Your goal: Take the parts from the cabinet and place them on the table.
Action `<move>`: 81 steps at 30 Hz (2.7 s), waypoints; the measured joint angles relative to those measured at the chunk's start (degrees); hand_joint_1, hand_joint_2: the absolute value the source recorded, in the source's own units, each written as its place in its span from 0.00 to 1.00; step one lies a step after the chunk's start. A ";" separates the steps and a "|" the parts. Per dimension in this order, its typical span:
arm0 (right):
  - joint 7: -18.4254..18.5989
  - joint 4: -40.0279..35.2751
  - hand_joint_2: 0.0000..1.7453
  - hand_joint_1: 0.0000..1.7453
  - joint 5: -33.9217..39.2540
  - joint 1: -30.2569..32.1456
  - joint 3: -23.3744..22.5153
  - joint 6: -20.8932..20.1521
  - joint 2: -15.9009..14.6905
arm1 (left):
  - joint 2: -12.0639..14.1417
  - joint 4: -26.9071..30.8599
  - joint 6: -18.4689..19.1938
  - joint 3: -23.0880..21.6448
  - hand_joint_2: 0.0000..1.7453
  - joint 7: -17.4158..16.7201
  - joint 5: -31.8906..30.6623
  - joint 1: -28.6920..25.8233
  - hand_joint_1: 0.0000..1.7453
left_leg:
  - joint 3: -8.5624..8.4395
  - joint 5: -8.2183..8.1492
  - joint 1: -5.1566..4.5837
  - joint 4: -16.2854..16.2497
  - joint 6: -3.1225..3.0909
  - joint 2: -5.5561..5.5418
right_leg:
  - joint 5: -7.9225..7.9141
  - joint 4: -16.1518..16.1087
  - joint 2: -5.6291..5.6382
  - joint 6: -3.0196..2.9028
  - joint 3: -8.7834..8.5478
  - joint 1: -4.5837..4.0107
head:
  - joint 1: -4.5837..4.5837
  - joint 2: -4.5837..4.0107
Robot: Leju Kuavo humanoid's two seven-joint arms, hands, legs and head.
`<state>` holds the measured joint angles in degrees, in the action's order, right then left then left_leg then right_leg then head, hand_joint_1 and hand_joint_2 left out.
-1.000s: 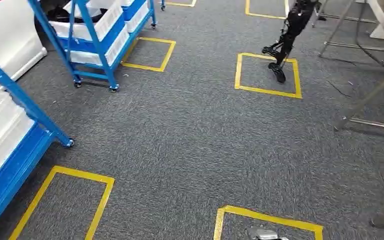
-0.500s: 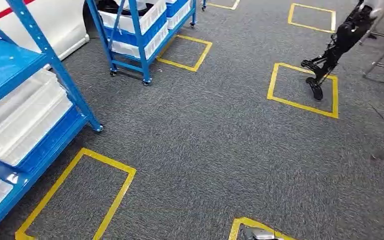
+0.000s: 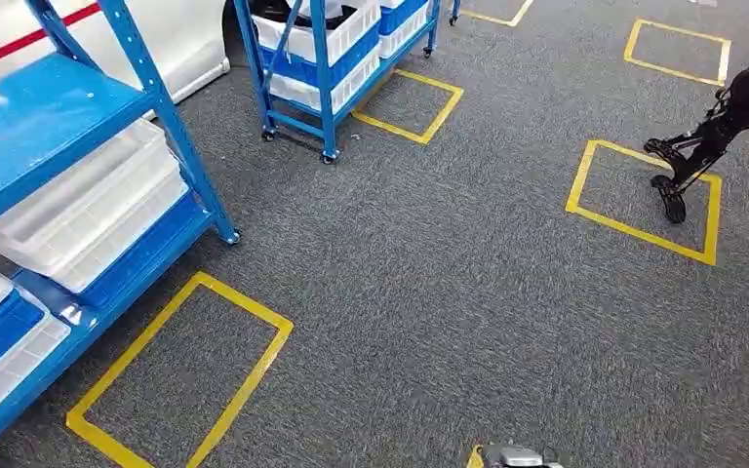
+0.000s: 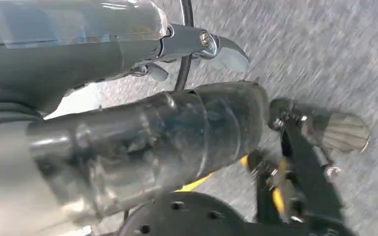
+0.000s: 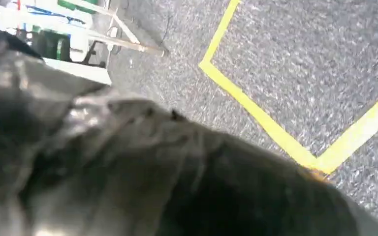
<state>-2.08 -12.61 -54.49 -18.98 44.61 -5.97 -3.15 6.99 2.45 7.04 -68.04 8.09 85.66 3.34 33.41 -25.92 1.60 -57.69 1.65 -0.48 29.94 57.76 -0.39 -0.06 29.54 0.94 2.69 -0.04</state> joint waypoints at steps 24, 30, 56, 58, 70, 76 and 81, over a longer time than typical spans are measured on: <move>-0.18 0.22 0.00 0.00 -1.01 0.59 -0.85 0.33 -0.35 | -0.04 0.48 -0.37 -0.11 0.00 0.09 0.00 -0.06 0.00 | -6.74 -3.04 -1.48 -6.32 -2.35 -0.38 | -6.83 -2.20 0.69 -4.25 4.45 -2.23 | -0.38 0.00; -0.46 0.22 0.00 0.00 -1.05 1.08 -1.05 0.79 0.28 | 0.24 0.50 -0.55 -0.11 0.00 0.31 0.02 -0.72 0.00 | 4.73 -2.59 -0.49 -3.65 -0.26 2.43 | 1.32 -1.75 -0.41 -2.58 -4.78 -1.22 | -0.25 0.00; -0.68 0.31 0.00 0.00 -1.22 0.95 -1.90 1.64 0.50 | 0.42 0.50 -0.35 -0.20 0.00 0.42 0.02 0.04 0.00 | 9.63 -6.88 -0.49 -17.68 -0.20 -0.06 | -1.35 1.27 -1.21 -2.62 1.80 -0.70 | -0.60 0.00; -0.70 0.31 0.00 0.00 -1.22 0.91 -1.90 1.64 0.52 | 0.42 0.50 -0.37 -0.17 0.00 0.42 0.02 -0.12 0.00 | 8.33 -4.56 -0.51 -15.73 -0.22 0.13 | -1.16 1.36 -2.52 -2.70 1.68 -0.88 | -0.60 0.00; -0.57 0.28 0.00 0.00 -1.62 0.79 -2.12 0.19 0.59 | 0.55 0.50 -1.20 -0.61 0.00 0.15 0.02 0.36 0.00 | 0.72 1.29 -1.08 -0.04 -3.73 0.71 | 6.81 13.28 -0.15 0.12 5.98 -0.50 | -0.68 0.00; -0.15 0.42 0.00 0.00 -2.19 1.01 -2.27 -0.33 0.57 | 0.52 0.50 -1.25 -0.87 0.00 0.13 0.02 0.15 0.00 | 1.09 1.22 -0.49 -1.07 -2.73 -4.19 | -1.22 4.38 3.30 0.98 2.40 0.99 | -0.71 0.00; -0.33 0.42 0.00 0.00 -2.45 1.12 -2.34 0.21 0.67 | 0.52 0.50 -1.16 -0.90 0.00 0.02 0.02 -0.14 0.00 | 2.39 2.43 -0.26 -0.56 -0.22 -7.46 | -1.15 2.38 3.43 -0.40 2.20 0.53 | -0.69 0.00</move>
<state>-2.40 -12.20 -56.94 -17.87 42.27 -5.75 -2.47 7.52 2.95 5.88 -68.94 8.11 85.68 3.20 35.80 -23.49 1.33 -58.25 1.43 -7.94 28.79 60.14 3.04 -0.46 31.75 1.47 2.01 -0.04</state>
